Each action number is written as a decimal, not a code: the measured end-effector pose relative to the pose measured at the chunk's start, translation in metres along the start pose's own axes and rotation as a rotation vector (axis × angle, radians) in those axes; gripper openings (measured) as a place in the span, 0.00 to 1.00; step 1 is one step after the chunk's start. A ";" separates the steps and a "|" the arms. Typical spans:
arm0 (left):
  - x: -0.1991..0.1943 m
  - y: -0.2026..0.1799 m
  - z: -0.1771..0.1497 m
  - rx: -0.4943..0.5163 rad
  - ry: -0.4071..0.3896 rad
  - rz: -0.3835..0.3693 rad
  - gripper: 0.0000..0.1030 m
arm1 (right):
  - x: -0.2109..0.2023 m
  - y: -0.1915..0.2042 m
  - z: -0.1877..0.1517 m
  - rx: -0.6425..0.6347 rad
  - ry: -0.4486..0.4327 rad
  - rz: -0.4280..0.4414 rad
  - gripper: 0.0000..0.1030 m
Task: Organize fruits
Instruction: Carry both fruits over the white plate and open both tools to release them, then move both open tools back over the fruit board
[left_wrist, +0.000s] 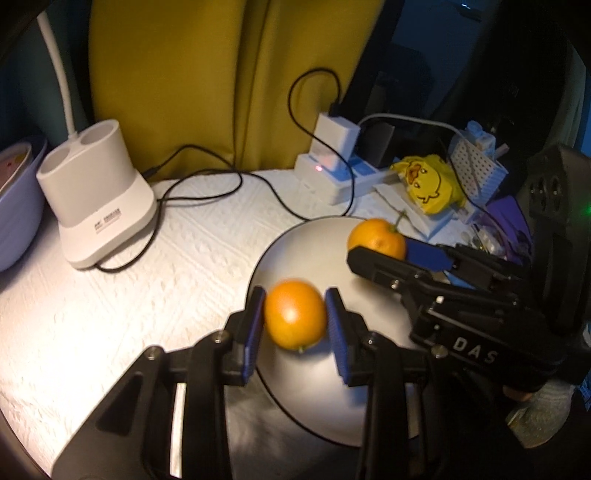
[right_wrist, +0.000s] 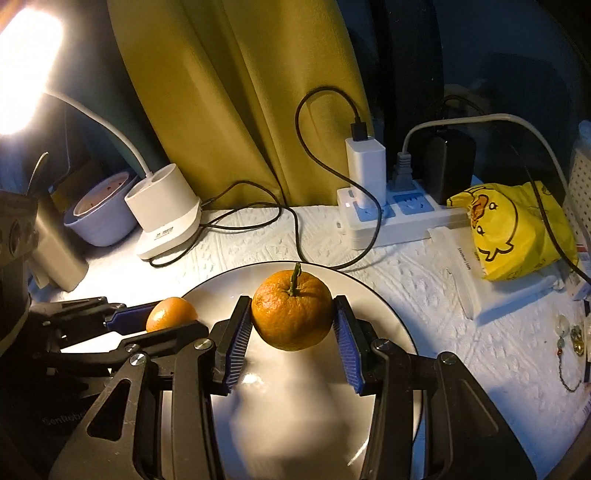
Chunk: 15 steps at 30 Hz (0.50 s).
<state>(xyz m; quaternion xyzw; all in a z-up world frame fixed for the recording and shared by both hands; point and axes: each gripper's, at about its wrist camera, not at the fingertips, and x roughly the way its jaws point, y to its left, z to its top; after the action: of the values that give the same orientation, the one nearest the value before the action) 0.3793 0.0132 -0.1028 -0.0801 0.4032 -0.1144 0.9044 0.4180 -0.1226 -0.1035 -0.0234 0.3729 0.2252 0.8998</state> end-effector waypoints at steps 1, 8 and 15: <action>-0.002 -0.001 0.001 0.002 -0.005 0.001 0.33 | 0.001 -0.001 0.000 0.003 0.002 0.003 0.45; -0.024 -0.009 0.002 0.014 -0.052 0.015 0.35 | -0.012 -0.004 0.002 0.011 -0.052 -0.010 0.53; -0.058 -0.018 -0.007 0.014 -0.138 0.032 0.39 | -0.050 0.001 -0.001 0.009 -0.102 -0.042 0.53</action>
<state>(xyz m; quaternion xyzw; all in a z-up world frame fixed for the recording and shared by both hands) 0.3335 0.0112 -0.0615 -0.0751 0.3405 -0.0967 0.9323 0.3852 -0.1414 -0.0700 -0.0156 0.3272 0.2057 0.9222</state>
